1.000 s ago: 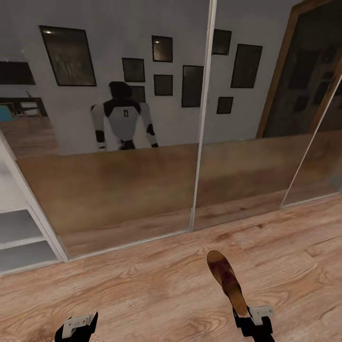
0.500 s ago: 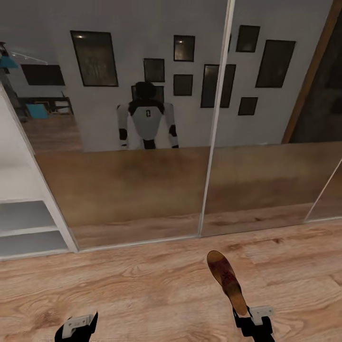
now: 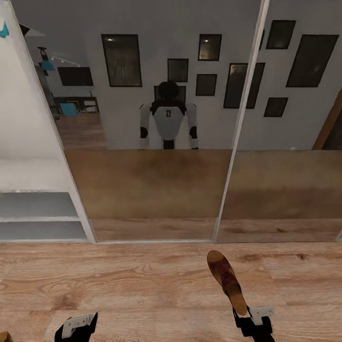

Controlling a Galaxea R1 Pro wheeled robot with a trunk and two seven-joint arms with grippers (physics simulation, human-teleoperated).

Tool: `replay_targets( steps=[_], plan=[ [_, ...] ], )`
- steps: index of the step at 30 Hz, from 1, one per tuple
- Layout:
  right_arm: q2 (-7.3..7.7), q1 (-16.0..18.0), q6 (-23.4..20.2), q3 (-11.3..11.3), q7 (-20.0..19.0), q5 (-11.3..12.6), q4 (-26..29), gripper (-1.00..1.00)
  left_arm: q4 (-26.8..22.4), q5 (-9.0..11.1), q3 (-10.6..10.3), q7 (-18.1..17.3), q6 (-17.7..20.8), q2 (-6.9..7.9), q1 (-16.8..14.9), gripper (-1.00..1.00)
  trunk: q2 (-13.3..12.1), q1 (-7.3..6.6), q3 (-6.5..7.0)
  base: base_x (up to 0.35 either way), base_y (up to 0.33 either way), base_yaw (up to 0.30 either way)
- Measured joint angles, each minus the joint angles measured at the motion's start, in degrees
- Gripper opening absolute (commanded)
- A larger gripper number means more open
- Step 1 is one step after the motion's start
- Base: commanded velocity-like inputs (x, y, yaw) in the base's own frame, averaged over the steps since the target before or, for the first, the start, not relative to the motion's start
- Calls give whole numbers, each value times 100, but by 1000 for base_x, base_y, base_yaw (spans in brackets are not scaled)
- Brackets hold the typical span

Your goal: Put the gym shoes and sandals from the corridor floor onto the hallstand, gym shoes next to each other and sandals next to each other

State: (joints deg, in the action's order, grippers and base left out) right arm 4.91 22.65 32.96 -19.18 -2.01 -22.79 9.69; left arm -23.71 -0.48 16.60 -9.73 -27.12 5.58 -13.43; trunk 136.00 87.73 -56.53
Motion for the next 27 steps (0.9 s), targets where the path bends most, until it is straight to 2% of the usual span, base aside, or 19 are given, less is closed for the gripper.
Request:
replay_targets(
  steps=[12, 14, 20, 22, 27],
  plan=[
    [2, 0, 0, 0, 0, 0, 0, -100, 15, 0, 0, 0, -14, 0, 2, 100, 0, 0, 0, 0, 0, 279],
    [2, 0, 0, 1, 1, 0, 0, -100, 63, -1, -1, 2, -78, 0, 2, 100, 0, 0, 0, 0, 0, 279],
    [2, 0, 0, 1, -1, 0, 0, -100, 346, 73, 104, 98, -651, 19, -1, 100, 0, 0, 0, 0, 0, 279],
    [2, 0, 0, 1, -1, 0, 0, -100, 450, 86, 165, 254, -750, 37, -1, 100, 0, 0, 0, 0, 0, 279],
    [2, 0, 0, 2, 0, 0, 0, -100, 574, 87, 192, 354, -794, 53, 1, 100, 0, 0, 0, 0, 0, 279]
  ],
)
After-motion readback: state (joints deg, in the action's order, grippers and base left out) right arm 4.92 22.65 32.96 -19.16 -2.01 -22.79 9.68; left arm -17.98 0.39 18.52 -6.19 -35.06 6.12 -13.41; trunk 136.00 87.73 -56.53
